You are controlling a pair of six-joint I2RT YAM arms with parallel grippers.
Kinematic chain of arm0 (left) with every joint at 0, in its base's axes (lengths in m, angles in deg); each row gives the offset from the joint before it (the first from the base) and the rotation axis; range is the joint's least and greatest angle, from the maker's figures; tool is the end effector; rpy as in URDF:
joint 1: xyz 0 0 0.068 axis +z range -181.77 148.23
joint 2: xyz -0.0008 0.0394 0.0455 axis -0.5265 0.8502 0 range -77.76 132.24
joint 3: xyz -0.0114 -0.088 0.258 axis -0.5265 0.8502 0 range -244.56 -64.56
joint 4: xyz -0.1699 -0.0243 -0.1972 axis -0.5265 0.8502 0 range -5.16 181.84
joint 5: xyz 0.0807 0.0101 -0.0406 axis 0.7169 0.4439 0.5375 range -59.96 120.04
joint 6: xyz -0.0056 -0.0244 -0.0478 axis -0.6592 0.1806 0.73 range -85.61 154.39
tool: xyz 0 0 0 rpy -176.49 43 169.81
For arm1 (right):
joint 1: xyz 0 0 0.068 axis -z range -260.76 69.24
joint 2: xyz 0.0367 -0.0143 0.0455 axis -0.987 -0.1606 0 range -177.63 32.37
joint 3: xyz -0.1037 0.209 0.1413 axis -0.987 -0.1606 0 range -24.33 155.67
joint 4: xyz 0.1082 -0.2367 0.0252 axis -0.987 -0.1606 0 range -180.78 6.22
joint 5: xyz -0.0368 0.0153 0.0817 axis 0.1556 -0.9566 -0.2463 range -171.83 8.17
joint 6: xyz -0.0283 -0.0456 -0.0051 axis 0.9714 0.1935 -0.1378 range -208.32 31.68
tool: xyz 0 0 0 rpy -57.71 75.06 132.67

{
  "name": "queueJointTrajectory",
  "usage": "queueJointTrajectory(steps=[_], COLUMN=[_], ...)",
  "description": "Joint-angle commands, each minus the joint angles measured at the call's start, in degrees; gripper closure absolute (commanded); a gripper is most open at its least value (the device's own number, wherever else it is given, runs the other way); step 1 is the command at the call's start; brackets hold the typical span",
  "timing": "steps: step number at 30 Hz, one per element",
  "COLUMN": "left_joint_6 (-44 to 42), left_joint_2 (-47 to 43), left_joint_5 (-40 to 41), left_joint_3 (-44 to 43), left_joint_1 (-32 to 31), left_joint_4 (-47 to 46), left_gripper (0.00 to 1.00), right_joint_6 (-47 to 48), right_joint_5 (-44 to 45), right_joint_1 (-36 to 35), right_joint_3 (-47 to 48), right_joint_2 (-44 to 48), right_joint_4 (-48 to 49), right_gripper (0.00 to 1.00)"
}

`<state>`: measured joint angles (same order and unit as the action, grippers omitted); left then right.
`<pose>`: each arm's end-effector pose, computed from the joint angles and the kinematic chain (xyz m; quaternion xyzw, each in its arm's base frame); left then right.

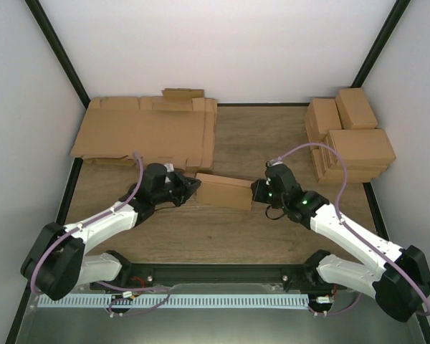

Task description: Fold the paper box

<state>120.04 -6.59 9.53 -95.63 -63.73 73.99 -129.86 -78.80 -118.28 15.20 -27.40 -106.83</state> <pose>0.2093 -0.1453 0.1990 -0.3030 0.7981 -0.5052 0.1263 0.1737 0.1310 0.2380 0.0427 0.9168 0.2335 0.3210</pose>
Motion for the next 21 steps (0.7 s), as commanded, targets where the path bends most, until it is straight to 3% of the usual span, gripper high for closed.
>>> queueJointTrajectory(steps=[1, 4, 8, 12, 18, 21], left_joint_6=[-1.70, -2.38, -2.65, -2.94, -3.38, -3.40], left_joint_2=[1.17, 0.03, -1.46, -2.04, -2.59, -2.84], left_joint_5=[3.38, 4.25, 5.16, 5.31, 5.30, 5.61], left_joint_3=[2.24, 1.49, 1.45, 1.60, 1.54, 1.54], left_joint_1=[0.00, -0.11, -0.37, -0.78, -1.33, -1.43], left_joint_4=[11.72, 13.74, 15.34, 16.17, 17.03, 17.43], left_gripper=[0.93, 0.93, 0.93, 0.94, 0.95, 0.96], right_joint_6=[-1.70, -1.17, 0.33, 1.42, 4.97, 7.87], right_joint_5=[-4.37, -2.08, 1.74, 3.21, 5.42, 2.74], right_joint_1=[-0.70, -0.76, -0.73, -0.73, -0.72, -0.36], right_joint_3=[-4.26, -1.40, 3.33, 8.17, 16.52, 20.34], right_joint_2=[-1.78, -0.44, 0.11, -0.24, -1.50, -3.28], right_joint_4=[-9.79, -12.43, -16.36, -19.21, -21.18, -20.64], right_gripper=[0.83, 0.79, 0.59, 0.53, 0.53, 0.66])
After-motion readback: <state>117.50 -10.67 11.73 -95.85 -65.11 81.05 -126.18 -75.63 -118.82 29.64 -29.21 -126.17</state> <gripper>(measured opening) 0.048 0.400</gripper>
